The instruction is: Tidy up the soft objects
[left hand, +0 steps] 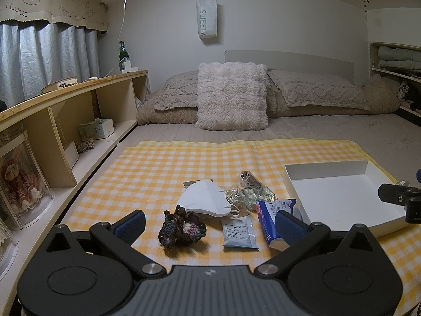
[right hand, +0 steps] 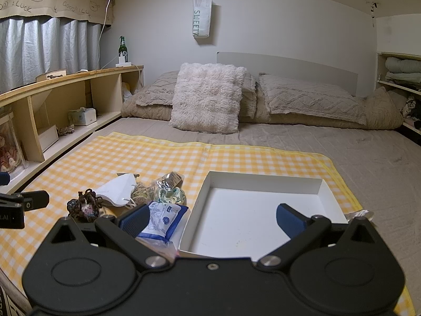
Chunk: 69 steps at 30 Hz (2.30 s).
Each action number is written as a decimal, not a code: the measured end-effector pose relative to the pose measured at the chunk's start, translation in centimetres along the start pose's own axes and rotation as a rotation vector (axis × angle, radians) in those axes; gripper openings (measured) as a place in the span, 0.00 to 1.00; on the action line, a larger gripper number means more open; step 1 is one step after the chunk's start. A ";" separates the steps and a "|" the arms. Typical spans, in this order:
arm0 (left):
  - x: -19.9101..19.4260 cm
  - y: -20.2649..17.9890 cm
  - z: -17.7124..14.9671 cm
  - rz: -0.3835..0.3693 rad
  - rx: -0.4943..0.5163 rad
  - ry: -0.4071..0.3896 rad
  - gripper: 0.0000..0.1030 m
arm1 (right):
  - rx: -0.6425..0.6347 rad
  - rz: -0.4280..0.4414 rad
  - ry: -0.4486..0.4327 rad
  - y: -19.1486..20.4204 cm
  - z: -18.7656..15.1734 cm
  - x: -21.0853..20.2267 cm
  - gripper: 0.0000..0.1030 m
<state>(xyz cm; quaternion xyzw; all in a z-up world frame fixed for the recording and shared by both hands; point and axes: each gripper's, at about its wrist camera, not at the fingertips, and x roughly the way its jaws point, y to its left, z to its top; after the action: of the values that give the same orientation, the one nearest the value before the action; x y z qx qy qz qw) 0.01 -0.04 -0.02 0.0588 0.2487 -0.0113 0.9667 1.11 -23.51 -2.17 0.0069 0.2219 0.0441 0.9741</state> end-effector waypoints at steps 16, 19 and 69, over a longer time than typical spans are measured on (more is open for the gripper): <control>-0.5 0.9 1.0 -0.026 -0.056 -0.030 1.00 | 0.037 -0.024 -0.010 -0.2 0.7 -0.1 1.00; -0.5 1.3 1.7 -0.004 -0.065 -0.042 1.00 | 0.042 0.014 -0.010 -0.6 1.9 0.0 1.00; 24.0 7.6 -0.3 -0.076 -0.057 0.567 0.80 | 0.189 0.352 0.773 3.6 -0.2 23.6 0.53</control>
<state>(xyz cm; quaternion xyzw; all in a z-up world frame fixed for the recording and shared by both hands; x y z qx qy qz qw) 21.32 7.72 -11.05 0.0230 0.5112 -0.0235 0.8589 21.91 -17.86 -12.42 0.1167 0.5689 0.1883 0.7920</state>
